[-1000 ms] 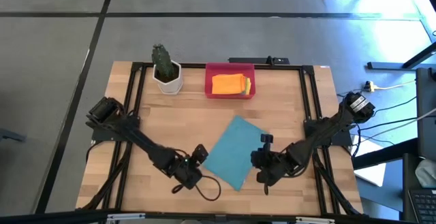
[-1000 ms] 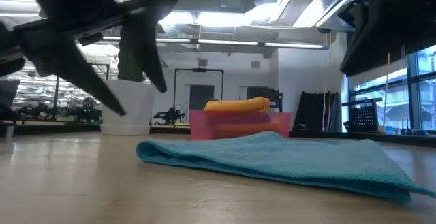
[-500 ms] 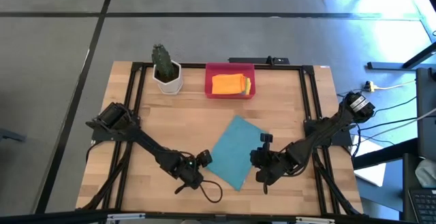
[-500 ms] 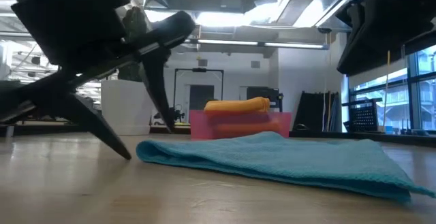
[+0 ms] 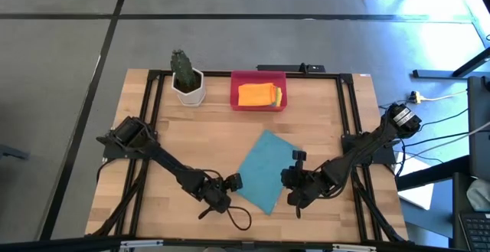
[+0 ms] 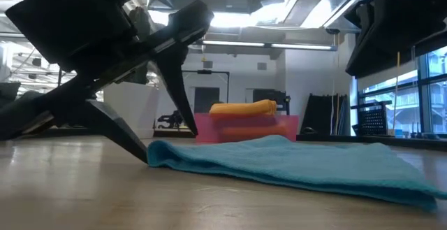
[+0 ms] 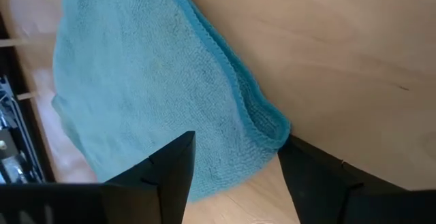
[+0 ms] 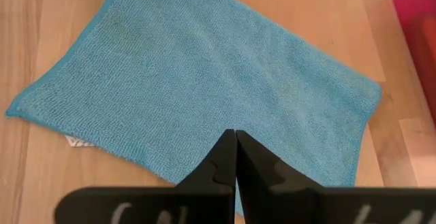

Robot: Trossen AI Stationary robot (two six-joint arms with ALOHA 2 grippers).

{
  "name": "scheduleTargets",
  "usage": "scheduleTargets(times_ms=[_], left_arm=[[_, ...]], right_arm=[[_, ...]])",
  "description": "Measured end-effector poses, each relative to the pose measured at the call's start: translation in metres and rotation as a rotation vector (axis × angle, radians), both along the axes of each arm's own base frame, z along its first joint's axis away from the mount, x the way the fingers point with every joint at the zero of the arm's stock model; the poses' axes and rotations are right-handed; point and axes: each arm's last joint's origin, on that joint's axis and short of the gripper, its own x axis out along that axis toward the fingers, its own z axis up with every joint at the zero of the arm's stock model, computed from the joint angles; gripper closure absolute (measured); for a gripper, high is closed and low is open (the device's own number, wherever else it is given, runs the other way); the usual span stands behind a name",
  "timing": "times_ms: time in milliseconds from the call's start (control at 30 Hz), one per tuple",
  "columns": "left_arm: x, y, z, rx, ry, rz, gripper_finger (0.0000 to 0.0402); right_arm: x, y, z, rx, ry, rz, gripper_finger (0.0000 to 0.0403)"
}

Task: Fold microfiber towels
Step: Fold the blue microfiber cloth

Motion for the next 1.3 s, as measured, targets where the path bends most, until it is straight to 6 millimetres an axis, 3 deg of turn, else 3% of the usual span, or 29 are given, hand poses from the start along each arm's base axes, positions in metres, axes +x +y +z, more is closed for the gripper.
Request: scheduleTargets(times_ms=[300,700,933,1167,1300], left_arm=[[-0.007,-0.012,-0.003,-0.013,0.000,-0.012,0.0250],[-0.005,-0.016,-0.003,-0.097,-0.018,-0.001,0.0394],[-0.004,-0.016,-0.002,-0.159,-0.042,0.075,0.0401],[0.009,-0.026,0.019,-0.298,-0.083,0.160,0.0401],[0.018,-0.026,0.034,-0.432,-0.015,0.205,0.0401]], right_arm=[[0.001,0.001,0.000,0.016,-0.005,-0.001,0.0397],[0.000,0.010,-0.006,0.159,0.142,0.178,0.0397],[-0.005,0.021,-0.011,0.176,0.172,0.235,0.0397],[-0.014,0.056,-0.003,-0.025,-0.095,0.380,0.0397],[-0.022,0.077,-0.009,-0.143,-0.203,0.398,0.0395]])
